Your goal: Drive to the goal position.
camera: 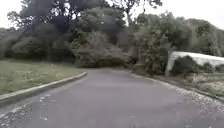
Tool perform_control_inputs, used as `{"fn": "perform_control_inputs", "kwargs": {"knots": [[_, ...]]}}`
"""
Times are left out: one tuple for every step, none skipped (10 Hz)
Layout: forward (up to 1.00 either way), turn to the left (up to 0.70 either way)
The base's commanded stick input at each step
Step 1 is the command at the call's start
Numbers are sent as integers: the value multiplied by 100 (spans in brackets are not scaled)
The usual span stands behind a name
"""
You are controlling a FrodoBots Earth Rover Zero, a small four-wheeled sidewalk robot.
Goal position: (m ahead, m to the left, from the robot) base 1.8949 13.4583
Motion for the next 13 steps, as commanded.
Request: {"fn": "perform_control_inputs", "kwargs": {"knots": [[70, 0], [70, 0], [70, 0], [70, 0], [70, 0], [70, 0], [70, 0], [70, 0], [70, 0], [70, 0], [70, 0], [70, 0], [70, 0]]}}
